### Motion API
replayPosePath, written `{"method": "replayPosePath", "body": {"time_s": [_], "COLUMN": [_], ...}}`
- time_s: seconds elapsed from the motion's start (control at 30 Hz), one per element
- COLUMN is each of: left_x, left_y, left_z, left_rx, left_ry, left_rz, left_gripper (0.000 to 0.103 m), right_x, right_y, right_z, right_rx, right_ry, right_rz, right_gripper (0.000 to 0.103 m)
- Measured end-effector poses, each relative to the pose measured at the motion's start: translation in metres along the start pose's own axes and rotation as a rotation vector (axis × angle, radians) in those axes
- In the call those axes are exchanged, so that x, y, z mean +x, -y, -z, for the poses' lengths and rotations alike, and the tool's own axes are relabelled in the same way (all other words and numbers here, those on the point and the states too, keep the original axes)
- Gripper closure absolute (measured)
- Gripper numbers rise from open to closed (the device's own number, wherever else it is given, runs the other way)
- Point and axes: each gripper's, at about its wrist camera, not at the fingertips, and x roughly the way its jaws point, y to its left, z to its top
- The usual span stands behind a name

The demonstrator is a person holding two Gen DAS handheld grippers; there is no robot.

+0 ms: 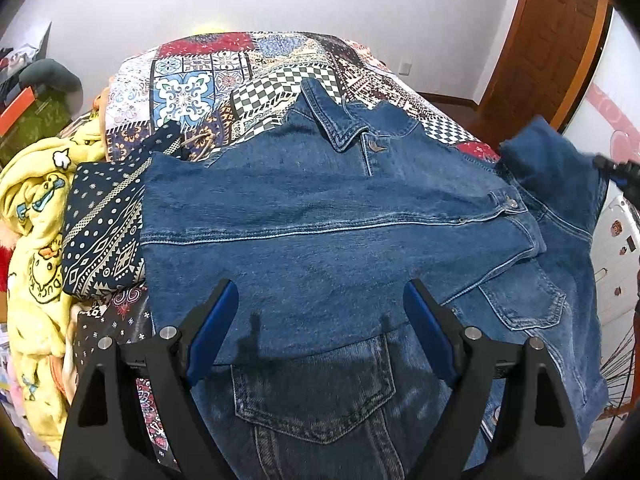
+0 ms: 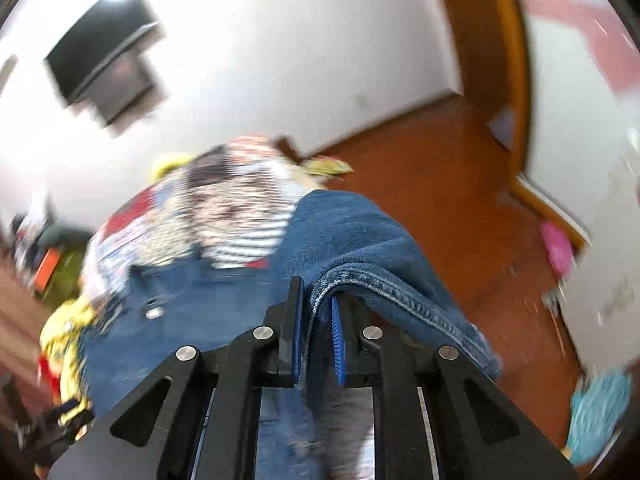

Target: Fold large clothes

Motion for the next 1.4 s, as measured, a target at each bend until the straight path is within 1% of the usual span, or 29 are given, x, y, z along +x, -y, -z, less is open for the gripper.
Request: {"method": "replayPosePath", "body": {"time_s": [0.07,0.13,0.23,0.37,0.47,0.53,0.57,0.63,0.7,0.73,0.77,0.8,0.93,1.0,1.07,1.13,1.27,1.3,1.4], "left_x": [-0.003,-0.007,-0.012,-0.018,-0.021,-0.024,-0.026,-0.029,-0.031,-0.031,-0.032,-0.032,-0.027,-0.017,-0.008,0.008,0.041,0.054,0.083], "left_y": [-0.001,0.0,0.0,0.005,0.017,0.029,0.036,0.051,0.07,0.076,0.086,0.101,0.152,0.183,0.207,0.236,0.277,0.288,0.309], "left_z": [0.001,0.004,0.007,0.01,0.009,0.005,0.002,-0.006,-0.016,-0.02,-0.025,-0.033,-0.051,-0.059,-0.063,-0.065,-0.062,-0.06,-0.05], "left_rx": [0.002,0.007,0.013,0.042,0.091,0.132,0.153,0.188,0.226,0.239,0.256,0.283,0.386,0.448,0.496,0.55,0.619,0.638,0.684], "left_ry": [0.004,0.009,0.011,0.01,0.01,0.019,0.028,0.042,0.06,0.066,0.072,0.08,0.101,0.093,0.088,0.059,-0.018,-0.051,-0.129], "left_rz": [0.005,0.009,0.016,0.025,0.023,0.022,0.023,0.036,0.059,0.069,0.081,0.097,0.146,0.16,0.167,0.197,0.229,0.237,0.227], "left_gripper": [0.019,0.019,0.019,0.019,0.019,0.019,0.019,0.019,0.019,0.019,0.019,0.019,0.018,0.017,0.017,0.017,0.017,0.017,0.017], "right_x": [-0.002,0.004,0.026,0.064,0.074,0.071,0.07,0.064,0.054,0.045,0.04,0.032,0.005,-0.006,-0.016,-0.02,-0.015,-0.012,-0.004], "right_y": [-0.032,-0.054,-0.078,-0.086,-0.089,-0.089,-0.088,-0.083,-0.08,-0.075,-0.072,-0.066,-0.034,-0.016,0.001,0.015,0.041,0.044,0.056], "right_z": [0.005,0.017,0.043,0.079,0.094,0.098,0.1,0.1,0.095,0.092,0.091,0.089,0.076,0.07,0.066,0.063,0.062,0.063,0.068], "right_rx": [-0.096,-0.165,-0.245,-0.269,-0.269,-0.256,-0.256,-0.26,-0.254,-0.251,-0.252,-0.253,-0.21,-0.184,-0.166,-0.15,-0.095,-0.082,-0.041], "right_ry": [-0.019,-0.058,-0.154,-0.309,-0.362,-0.382,-0.392,-0.412,-0.408,-0.391,-0.372,-0.345,-0.25,-0.212,-0.174,-0.155,-0.166,-0.173,-0.197], "right_rz": [-0.057,-0.109,-0.116,-0.117,-0.103,-0.103,-0.099,-0.101,-0.112,-0.118,-0.112,-0.096,-0.02,0.036,0.092,0.135,0.185,0.189,0.191], "right_gripper": [0.093,0.093,0.093,0.093,0.093,0.092,0.09,0.081,0.066,0.063,0.057,0.054,0.045,0.037,0.036,0.035,0.035,0.035,0.035]}}
